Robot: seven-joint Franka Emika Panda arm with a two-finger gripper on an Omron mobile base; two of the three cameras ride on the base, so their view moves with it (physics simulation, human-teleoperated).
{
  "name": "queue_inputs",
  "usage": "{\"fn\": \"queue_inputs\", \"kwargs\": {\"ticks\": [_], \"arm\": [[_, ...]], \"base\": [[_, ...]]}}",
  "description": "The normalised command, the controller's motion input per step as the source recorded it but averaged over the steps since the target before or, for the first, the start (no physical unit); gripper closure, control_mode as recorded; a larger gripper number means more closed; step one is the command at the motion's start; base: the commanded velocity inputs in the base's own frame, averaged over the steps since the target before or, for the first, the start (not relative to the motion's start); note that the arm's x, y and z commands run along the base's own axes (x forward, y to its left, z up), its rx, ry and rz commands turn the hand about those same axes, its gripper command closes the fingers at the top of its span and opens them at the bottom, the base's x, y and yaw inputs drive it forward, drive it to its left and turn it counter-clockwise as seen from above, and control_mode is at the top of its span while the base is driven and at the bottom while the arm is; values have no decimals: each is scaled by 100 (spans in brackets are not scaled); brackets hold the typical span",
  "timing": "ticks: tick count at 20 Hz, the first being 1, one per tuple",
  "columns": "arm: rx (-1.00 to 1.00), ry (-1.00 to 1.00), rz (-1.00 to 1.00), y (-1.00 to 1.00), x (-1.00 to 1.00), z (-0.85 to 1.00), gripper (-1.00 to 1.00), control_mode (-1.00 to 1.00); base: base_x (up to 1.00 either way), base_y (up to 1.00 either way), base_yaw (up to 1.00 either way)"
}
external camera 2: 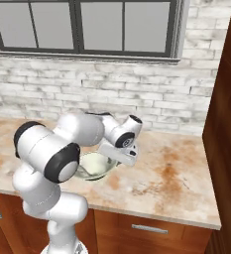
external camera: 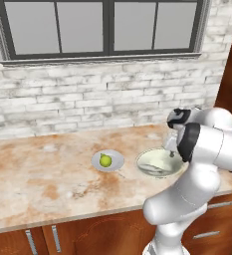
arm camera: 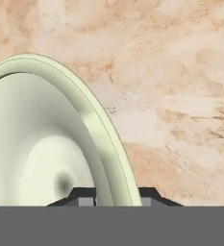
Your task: Remove the pear from the bowl and place it on the small plate. Then place the bowl with only the fish in the microwave, close the door, and press the start button to microwave the fish.
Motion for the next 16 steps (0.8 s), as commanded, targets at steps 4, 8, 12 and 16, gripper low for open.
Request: {"fn": "queue_inputs", "kwargs": {"ticks": [4, 8, 12, 16], "arm": [[26, 28, 0, 1, -6, 1, 100, -100], [9, 1, 0, 1, -13, 13, 100, -100], [2, -8, 0, 9, -5, 34, 100, -100], [1, -9, -5, 32, -3, 37, 100, -100]], "base": [[0, 0, 0], [0, 0, 0], [0, 0, 0], [0, 0, 0]]}}
